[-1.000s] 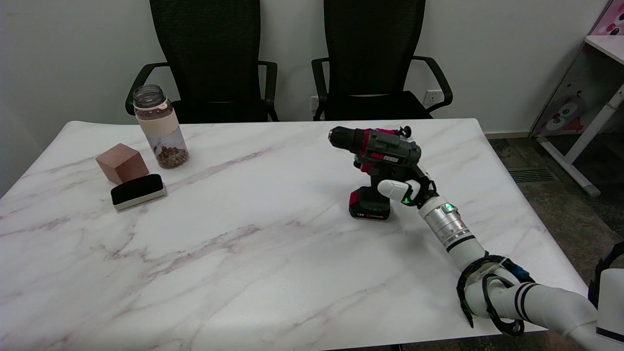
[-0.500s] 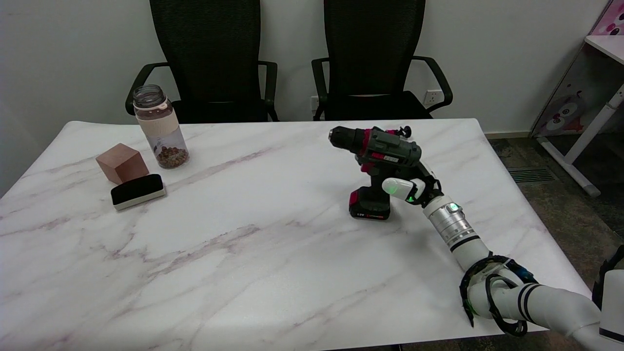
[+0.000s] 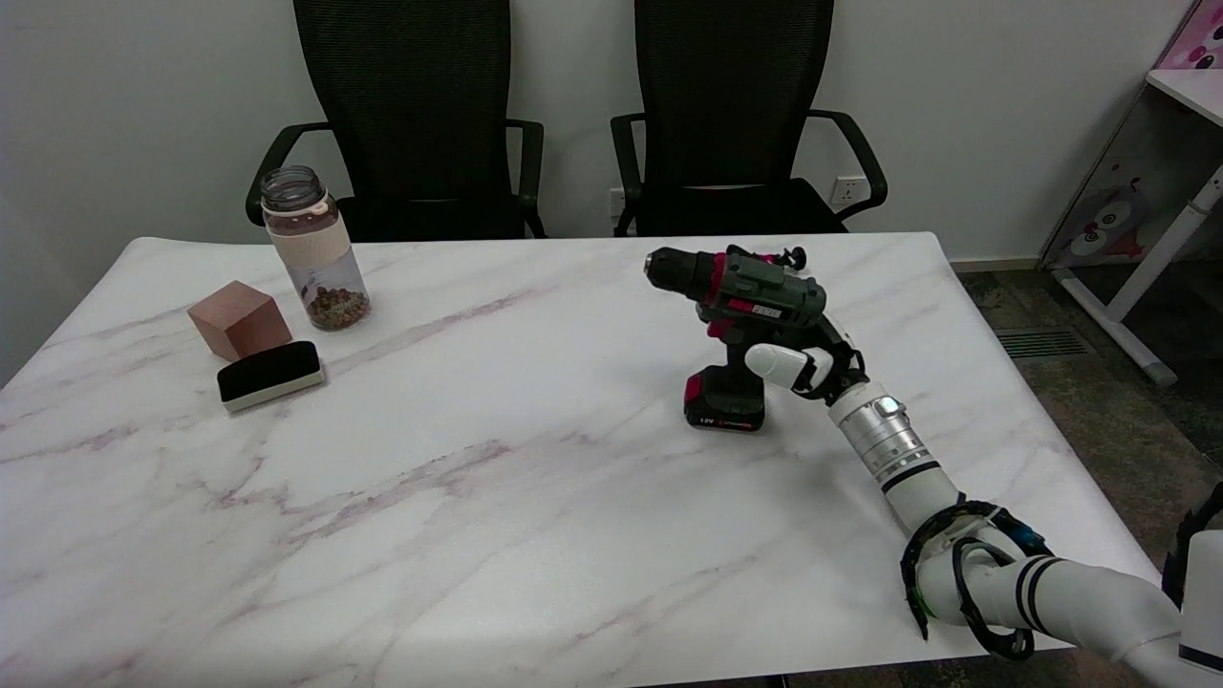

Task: Pick up the power screwdriver.

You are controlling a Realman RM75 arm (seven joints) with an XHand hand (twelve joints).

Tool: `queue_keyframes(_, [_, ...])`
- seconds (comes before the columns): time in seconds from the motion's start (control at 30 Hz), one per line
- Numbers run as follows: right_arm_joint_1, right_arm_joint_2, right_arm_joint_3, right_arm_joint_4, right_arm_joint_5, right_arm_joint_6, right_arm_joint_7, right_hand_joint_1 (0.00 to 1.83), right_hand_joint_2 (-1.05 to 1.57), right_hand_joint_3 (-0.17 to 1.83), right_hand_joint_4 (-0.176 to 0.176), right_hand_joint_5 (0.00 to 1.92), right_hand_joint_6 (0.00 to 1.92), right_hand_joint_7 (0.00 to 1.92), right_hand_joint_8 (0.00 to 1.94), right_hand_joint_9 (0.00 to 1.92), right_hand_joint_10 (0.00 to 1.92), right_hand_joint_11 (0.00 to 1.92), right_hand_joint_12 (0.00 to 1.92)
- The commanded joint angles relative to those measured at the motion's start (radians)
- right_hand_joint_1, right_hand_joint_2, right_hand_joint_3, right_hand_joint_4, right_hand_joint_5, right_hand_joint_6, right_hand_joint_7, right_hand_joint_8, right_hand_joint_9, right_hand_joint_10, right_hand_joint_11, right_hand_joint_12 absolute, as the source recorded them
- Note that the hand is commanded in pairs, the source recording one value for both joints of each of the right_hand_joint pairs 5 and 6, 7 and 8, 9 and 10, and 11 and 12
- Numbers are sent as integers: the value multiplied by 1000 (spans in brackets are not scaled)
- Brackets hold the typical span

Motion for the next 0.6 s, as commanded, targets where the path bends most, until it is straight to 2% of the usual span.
queue_keyframes(0.03, [2,2,0,-18,-4,5,1,1184,-117,821,176,364,364,364,364,583,583,549,549])
queue_keyframes(0.6, [-1,2,-20,-18,-7,-20,1,1180,-103,829,176,378,378,378,378,573,573,541,541])
